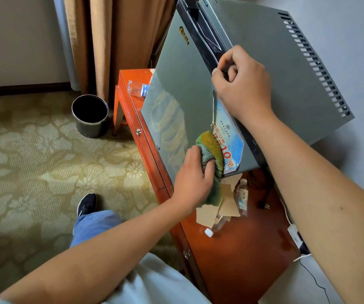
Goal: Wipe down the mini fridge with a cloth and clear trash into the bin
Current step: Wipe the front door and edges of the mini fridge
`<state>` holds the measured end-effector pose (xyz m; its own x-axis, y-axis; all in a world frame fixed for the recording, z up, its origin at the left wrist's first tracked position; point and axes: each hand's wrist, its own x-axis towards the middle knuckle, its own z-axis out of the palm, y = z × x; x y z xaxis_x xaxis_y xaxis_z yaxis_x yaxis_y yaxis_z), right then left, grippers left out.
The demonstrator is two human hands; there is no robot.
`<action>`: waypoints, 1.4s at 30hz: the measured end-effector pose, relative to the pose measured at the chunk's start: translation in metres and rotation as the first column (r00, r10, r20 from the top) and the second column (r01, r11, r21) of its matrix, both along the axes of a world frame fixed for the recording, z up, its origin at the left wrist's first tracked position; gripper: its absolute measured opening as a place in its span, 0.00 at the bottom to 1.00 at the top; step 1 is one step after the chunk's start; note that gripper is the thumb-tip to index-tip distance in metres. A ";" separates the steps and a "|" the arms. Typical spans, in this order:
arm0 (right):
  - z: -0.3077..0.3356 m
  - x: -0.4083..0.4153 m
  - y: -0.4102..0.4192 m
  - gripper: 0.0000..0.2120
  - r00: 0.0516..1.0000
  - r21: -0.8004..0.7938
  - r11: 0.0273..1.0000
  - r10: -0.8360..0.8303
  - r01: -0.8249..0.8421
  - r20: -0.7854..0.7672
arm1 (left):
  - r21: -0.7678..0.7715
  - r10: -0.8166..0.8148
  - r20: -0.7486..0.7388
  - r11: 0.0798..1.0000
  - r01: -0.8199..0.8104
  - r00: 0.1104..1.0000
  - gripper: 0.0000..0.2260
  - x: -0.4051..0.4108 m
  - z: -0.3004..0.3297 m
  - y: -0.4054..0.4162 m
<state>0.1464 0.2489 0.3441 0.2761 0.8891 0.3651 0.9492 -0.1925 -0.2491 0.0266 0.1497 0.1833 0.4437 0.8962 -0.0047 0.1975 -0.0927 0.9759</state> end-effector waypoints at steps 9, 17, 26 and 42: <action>0.001 -0.003 0.001 0.04 1.000 -0.012 1.000 -0.002 0.002 0.008 | -0.387 -0.082 -0.107 0.921 0.035 0.991 0.05 -0.007 -0.051 0.010; 0.000 -0.003 0.001 0.03 1.000 0.005 1.000 -0.023 0.023 0.001 | -0.213 0.079 0.036 0.975 -0.070 0.996 0.04 0.002 -0.014 0.053; 0.001 -0.006 0.001 0.03 1.000 0.000 1.000 -0.026 0.026 0.002 | -0.454 -0.150 -0.221 0.890 0.035 0.964 0.09 -0.009 -0.082 0.012; 0.004 -0.008 0.001 0.04 0.999 -0.011 0.999 -0.031 0.031 0.019 | -0.534 -0.084 -0.129 0.846 0.002 0.988 0.09 -0.007 -0.072 0.032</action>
<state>0.1384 0.2496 0.3479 0.2965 0.8844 0.3604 0.9473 -0.2245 -0.2284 0.0197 0.1813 0.1117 0.4397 0.7182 -0.5394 0.3453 0.4192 0.8396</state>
